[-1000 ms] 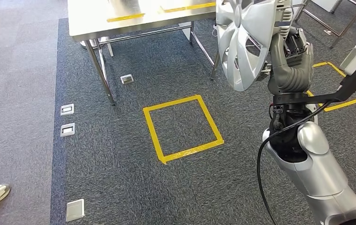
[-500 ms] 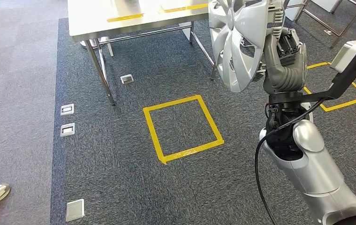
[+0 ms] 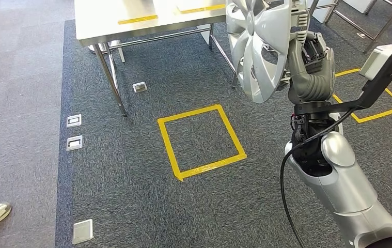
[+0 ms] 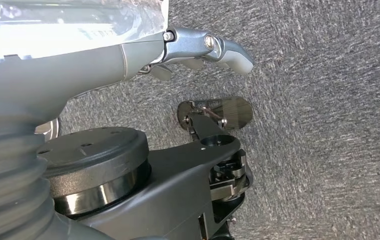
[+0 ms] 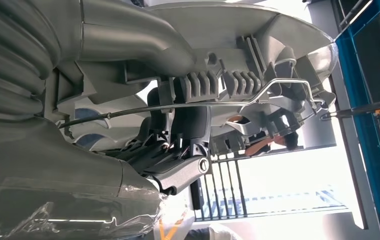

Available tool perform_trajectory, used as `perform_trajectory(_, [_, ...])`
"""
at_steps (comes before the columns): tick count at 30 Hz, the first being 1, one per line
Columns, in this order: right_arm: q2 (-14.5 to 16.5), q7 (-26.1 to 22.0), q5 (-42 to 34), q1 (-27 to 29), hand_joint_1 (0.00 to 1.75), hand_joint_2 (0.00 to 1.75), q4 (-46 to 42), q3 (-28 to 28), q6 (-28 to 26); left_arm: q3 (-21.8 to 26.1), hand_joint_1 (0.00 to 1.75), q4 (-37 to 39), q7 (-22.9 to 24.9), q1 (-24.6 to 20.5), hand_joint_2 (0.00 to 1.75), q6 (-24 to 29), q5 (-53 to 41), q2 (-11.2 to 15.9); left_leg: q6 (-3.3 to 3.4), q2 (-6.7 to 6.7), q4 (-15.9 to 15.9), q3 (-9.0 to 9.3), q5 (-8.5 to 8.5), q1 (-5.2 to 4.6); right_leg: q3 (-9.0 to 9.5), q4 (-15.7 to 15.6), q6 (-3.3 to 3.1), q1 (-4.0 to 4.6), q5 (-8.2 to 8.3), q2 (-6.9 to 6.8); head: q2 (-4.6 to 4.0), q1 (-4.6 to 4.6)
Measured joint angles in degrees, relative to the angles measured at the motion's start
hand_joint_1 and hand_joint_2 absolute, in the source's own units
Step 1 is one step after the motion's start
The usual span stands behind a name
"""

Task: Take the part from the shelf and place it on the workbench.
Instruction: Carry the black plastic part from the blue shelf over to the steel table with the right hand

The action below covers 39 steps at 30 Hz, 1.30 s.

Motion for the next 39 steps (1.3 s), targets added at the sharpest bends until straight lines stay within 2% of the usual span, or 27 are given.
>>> perform_trajectory(17, [0.4,-0.1,0.0,0.0,1.75,1.75,0.9,0.1,0.6,0.0,0.0,0.0,0.2,0.0,1.75,0.0,0.0,0.1,0.18,-0.01,0.1,-0.01,-0.13,-0.31,0.0,0.0,0.08,-0.26,0.0,-0.01,0.0,0.0])
perform_trajectory(21, [0.7,-0.2,0.0,0.0,1.75,1.75,1.1,0.1,0.8,-0.1,0.0,0.0,0.3,0.0,1.75,0.0,0.1,0.2,0.66,-0.02,0.3,-0.03,-0.44,-0.66,0.15,-0.2,0.51,-0.56,-0.03,-0.06,0.0,-0.02])
perform_trajectory(24, [0.9,-0.3,-0.3,0.0,1.75,1.75,1.1,0.1,0.8,-0.1,0.0,0.0,0.3,0.0,1.75,0.0,0.1,0.3,1.37,-0.1,-0.5,0.54,-0.54,-0.51,0.53,0.1,1.15,-0.73,0.24,0.24,0.0,0.0])
perform_trajectory(26, [0.9,-0.5,-0.4,0.0,1.75,1.75,1.2,0.0,0.9,-0.1,0.0,0.0,0.3,-0.1,1.75,0.1,0.2,0.4,1.82,-0.23,-1.2,1.47,-0.61,-0.09,-0.64,2.7,1.27,-0.83,-1.01,1.6,0.01,0.19])
perform_trajectory(28, [0.9,-0.6,-0.4,-0.1,1.75,1.75,1.2,0.0,1.0,-0.1,0.0,-0.1,0.3,-0.2,1.75,0.1,0.3,0.3,1.99,-0.33,-1.3,2.05,-0.82,0.09,-4.46,9.3,1.29,-0.83,-3.79,2.96,0.01,0.54])
perform_trajectory(29, [0.9,-0.6,-0.4,0.0,1.75,1.75,1.3,0.0,1.0,-0.1,0.0,-0.1,0.3,-0.2,1.75,0.1,0.3,0.3,1.96,-0.43,-1.3,2.3,-1.02,0.12,-6.74,12.8,1.33,-0.83,-4.9,3.2,0.0,0.71])
perform_trajectory(30, [0.9,-0.6,-0.4,0.1,1.75,1.75,1.3,0.0,1.0,-0.1,0.0,-0.2,0.3,-0.2,1.75,0.1,0.3,0.3,1.84,-0.56,-1.3,2.63,-1.3,0.16,-8.48,15.1,1.39,-0.85,-5.12,3.27,0.0,0.77])
perform_trajectory(31, [0.9,-0.6,-0.4,0.1,1.75,1.75,1.4,0.0,1.1,-0.1,0.0,-0.2,0.3,-0.2,1.75,0.1,0.3,0.3,1.62,-0.76,-1.3,3.05,-1.63,0.25,-9.32,15.4,1.47,-0.89,-4.15,3.27,0.0,0.81])
perform_trajectory(32, [0.9,-0.6,-0.4,0.2,1.75,1.75,1.5,0.0,1.1,-0.1,0.0,-0.2,0.3,-0.1,1.75,0.1,0.3,0.3,1.32,-0.98,-1.2,3.59,-2.05,0.42,-9.13,13.5,1.63,-0.97,-1.98,3.27,0.0,0.88])
perform_trajectory(33, [0.9,-0.6,-0.4,0.2,1.75,1.75,1.5,0.0,1.1,-0.1,0.0,-0.2,0.3,-0.2,1.75,0.1,0.3,0.3,0.93,-1.18,-1.1,4.19,-2.57,0.64,-8.16,9.9,1.84,-1.1,0.87,3.28,0.0,0.91])
perform_trajectory(34, [0.9,-0.6,-0.4,0.3,1.75,1.75,1.6,0.0,1.1,-0.1,0.0,-0.2,0.3,-0.2,1.75,0.1,0.4,0.3,0.46,-1.4,-1.0,4.68,-3.07,0.81,-7.13,6.6,2.04,-1.1,2.94,3.47,0.0,0.94])
perform_trajectory(35, [0.9,-0.7,-0.4,0.2,1.75,1.75,1.7,0.1,1.1,-0.1,0.0,-0.3,0.3,-0.2,1.75,0.1,0.4,0.3,-0.06,-1.55,-0.8,4.89,-3.49,0.93,-6.25,3.6,1.84,-0.99,3.91,3.6,0.0,1.08])
perform_trajectory(36, [1.0,-0.7,-0.4,0.2,1.75,1.75,1.7,0.1,1.1,-0.1,0.0,-0.3,0.3,-0.3,1.75,0.1,0.4,0.3,-0.57,-1.66,-0.7,4.92,-3.84,0.99,-5.86,2.1,1.3,-0.84,4.15,3.75,0.0,1.19])
perform_trajectory(38, [1.0,-0.8,-0.5,0.2,1.75,1.75,1.7,0.1,1.2,-0.2,0.0,-0.3,0.3,-0.2,1.75,0.1,0.4,0.3,-1.42,-1.73,-0.6,4.92,-4.29,1.0,-5.77,1.8,-0.28,-0.54,3.07,3.8,0.01,1.35])
perform_trajectory(39, [1.0,-0.9,-0.5,0.3,1.75,1.75,1.7,0.0,1.1,-0.2,0.0,-0.3,0.3,-0.2,1.75,0.1,0.4,0.3,-1.74,-1.64,-0.4,4.88,-4.41,1.03,-5.6,2.0,-0.88,-0.57,2.98,3.76,0.01,1.26])
